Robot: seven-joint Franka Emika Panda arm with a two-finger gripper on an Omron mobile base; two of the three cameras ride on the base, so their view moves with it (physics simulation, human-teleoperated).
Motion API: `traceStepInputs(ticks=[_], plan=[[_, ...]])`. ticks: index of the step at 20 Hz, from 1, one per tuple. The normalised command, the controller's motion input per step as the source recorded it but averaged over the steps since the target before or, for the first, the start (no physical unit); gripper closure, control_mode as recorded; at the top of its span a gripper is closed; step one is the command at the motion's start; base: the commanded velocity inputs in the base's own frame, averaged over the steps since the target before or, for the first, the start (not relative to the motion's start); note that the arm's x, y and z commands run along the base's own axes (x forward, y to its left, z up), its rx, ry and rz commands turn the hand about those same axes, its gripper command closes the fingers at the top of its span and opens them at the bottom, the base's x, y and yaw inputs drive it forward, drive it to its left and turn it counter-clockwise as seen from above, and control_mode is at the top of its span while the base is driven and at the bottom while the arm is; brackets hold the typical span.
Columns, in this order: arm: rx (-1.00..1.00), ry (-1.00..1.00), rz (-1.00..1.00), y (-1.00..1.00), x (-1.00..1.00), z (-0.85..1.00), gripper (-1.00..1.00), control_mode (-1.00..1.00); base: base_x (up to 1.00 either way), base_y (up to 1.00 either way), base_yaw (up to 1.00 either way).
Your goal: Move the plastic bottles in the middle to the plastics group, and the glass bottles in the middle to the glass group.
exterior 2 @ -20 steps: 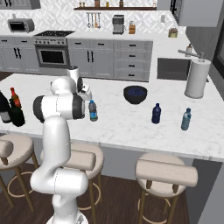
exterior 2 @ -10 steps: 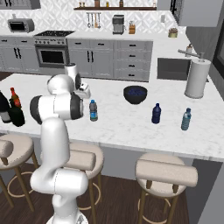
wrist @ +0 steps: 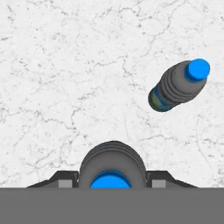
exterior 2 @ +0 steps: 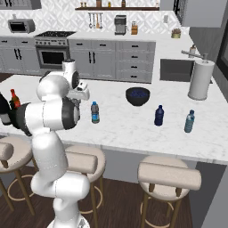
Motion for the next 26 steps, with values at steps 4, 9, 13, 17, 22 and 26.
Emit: traceStepInputs(ticks=[4,9,13,17,22,26], plan=[[0.13,-0.02,0.00,-0.28,-1.00,0.07,1.00,-1.00,0.00,0.00,0.00],[0.00,-0.08,0.08,-0.44,-0.99,0.01,1.00,-1.00,0.00,0.00,0.00],[-0.01,-0.17,0.12,-0.79,-0.60,0.19,1.00,-1.00,0.00,0.00,0.00],[-0.03,-0.04,0.06,-0.85,-0.24,0.20,1.00,-1.00,0.00,0.00,0.00],[-0.07,0.00,0.08,-0.85,-0.03,0.16,1.00,-1.00,0.00,0.00,0.00],[-0.12,0.00,0.00,-0.74,0.21,0.11,1.00,-1.00,0.00,0.00,0.00]])
